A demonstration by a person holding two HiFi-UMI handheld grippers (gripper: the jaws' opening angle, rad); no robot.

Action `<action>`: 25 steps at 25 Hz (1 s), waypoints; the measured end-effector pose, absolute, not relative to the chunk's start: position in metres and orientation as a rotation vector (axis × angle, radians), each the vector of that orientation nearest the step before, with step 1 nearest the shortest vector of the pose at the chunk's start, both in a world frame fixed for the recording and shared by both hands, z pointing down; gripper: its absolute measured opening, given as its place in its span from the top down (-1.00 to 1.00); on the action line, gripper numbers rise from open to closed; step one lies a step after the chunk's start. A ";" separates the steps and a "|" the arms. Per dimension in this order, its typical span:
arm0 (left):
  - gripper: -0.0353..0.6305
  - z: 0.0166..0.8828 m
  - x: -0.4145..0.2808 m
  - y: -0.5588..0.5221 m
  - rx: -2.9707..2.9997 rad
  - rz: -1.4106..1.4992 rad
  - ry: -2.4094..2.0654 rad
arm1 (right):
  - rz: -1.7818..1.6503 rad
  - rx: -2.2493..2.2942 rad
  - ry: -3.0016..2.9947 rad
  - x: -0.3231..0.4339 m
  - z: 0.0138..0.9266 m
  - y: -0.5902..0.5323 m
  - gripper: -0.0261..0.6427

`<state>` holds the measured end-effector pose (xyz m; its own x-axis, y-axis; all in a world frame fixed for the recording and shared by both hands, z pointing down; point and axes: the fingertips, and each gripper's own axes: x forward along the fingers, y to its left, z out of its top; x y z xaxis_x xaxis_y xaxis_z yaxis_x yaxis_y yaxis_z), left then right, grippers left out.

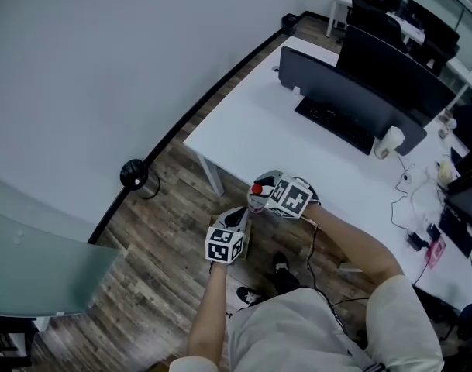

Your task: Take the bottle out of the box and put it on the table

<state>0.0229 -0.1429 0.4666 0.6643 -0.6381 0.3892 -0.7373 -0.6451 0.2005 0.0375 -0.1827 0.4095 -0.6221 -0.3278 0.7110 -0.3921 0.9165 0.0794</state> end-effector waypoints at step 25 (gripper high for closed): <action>0.85 0.444 0.144 -0.246 2.586 0.452 -1.077 | 0.207 0.718 -2.206 0.223 0.418 -0.324 0.38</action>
